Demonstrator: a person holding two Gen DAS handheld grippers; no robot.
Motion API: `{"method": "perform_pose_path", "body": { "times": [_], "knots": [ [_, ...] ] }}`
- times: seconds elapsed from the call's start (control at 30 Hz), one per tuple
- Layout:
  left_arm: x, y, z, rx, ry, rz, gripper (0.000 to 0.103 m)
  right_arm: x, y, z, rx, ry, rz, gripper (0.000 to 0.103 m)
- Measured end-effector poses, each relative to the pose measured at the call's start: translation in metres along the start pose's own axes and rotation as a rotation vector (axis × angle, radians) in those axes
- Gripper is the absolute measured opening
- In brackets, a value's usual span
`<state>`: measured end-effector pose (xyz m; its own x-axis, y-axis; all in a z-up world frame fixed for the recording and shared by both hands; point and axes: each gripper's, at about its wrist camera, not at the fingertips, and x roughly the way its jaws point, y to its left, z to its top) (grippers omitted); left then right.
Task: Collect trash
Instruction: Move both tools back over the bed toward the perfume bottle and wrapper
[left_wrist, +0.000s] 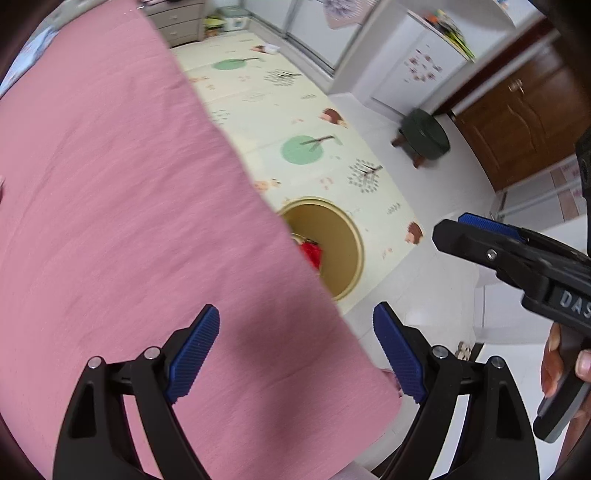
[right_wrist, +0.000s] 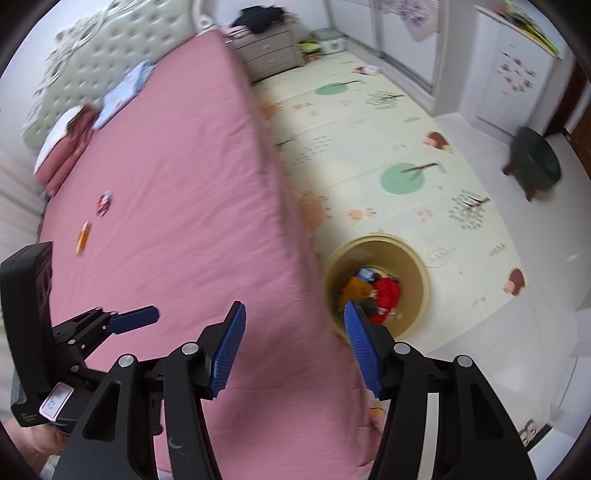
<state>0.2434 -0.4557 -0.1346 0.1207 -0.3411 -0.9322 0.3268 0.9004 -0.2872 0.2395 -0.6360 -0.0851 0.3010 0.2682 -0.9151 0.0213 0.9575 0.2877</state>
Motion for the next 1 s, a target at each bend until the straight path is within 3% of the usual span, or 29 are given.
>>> {"method": "perform_pose_path", "body": {
  "times": [0.63, 1.0],
  "knots": [
    [-0.120, 0.261, -0.114, -0.230, -0.101, 0.155, 0.084, 0.072, 0.288, -0.038, -0.262, 0.075, 0.140, 0.055],
    [-0.168, 0.367, -0.138, -0.261, -0.151, 0.215, 0.085, 0.094, 0.402, -0.036, -0.308, 0.067, 0.156, 0.055]
  ]
}}
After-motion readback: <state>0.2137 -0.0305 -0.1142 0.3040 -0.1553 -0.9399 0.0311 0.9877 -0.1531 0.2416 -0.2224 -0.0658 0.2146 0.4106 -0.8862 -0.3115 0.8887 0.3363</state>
